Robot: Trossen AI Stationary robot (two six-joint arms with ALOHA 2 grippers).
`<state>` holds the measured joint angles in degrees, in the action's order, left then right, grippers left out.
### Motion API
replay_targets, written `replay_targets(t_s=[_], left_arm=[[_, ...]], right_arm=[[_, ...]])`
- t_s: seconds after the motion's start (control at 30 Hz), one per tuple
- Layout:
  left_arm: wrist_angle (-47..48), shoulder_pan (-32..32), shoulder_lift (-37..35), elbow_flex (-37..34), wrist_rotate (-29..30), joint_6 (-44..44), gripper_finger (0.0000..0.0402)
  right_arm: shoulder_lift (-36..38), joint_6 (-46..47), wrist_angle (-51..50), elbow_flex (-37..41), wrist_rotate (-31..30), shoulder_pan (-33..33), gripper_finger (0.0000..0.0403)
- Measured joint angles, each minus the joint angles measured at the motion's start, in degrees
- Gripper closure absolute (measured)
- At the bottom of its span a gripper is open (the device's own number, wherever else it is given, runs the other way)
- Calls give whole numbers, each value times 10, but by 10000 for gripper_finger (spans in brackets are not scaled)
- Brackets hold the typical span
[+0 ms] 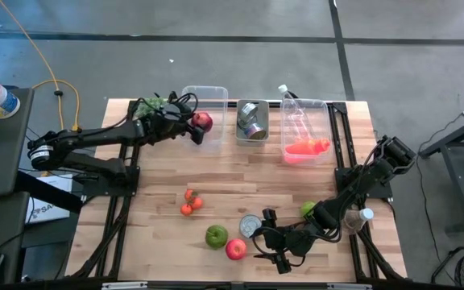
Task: Pick & Place Food Item
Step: Put the red pomegranate into the left transparent bin
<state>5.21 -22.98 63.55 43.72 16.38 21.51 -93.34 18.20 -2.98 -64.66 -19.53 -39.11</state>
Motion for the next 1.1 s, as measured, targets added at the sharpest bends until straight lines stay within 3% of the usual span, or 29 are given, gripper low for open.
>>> replay_targets(t_s=[0.23, 0.53, 1.1], left_arm=[[-2, -10, 0, 0, 17, 94, 53], [-4, -12, 0, 0, 15, 50, 53], [-17, 8, 0, 1, 15, 55, 53]], right_arm=[[0, -2, 0, 0, 0, 0, 145], [0, -2, -2, 0, 0, 0, 145], [0, -3, -3, 0, 0, 0, 145]])
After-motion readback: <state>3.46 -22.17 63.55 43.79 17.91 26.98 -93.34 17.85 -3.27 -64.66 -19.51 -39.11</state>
